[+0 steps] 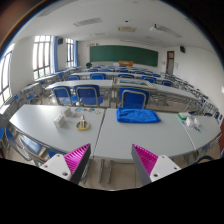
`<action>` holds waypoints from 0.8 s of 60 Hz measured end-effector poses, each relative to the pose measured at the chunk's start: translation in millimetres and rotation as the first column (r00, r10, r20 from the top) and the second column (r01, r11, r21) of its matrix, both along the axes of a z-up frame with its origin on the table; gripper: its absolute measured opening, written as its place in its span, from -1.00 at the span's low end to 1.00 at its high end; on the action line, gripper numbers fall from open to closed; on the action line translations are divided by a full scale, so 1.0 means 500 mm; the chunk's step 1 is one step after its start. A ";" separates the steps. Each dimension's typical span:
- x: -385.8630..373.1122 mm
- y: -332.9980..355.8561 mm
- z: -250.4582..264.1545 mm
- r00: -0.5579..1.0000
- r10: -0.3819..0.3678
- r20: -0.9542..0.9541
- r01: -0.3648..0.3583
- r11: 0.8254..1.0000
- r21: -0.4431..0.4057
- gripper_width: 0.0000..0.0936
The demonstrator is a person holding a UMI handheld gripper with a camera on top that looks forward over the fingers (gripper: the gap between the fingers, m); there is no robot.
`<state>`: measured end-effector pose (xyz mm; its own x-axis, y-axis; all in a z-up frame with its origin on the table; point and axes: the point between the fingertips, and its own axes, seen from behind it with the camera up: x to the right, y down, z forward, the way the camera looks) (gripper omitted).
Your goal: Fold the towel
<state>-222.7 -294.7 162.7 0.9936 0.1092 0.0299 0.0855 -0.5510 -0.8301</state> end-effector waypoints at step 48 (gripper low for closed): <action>0.062 0.771 -0.344 0.995 0.078 0.064 -0.069 0.988 -0.135 0.65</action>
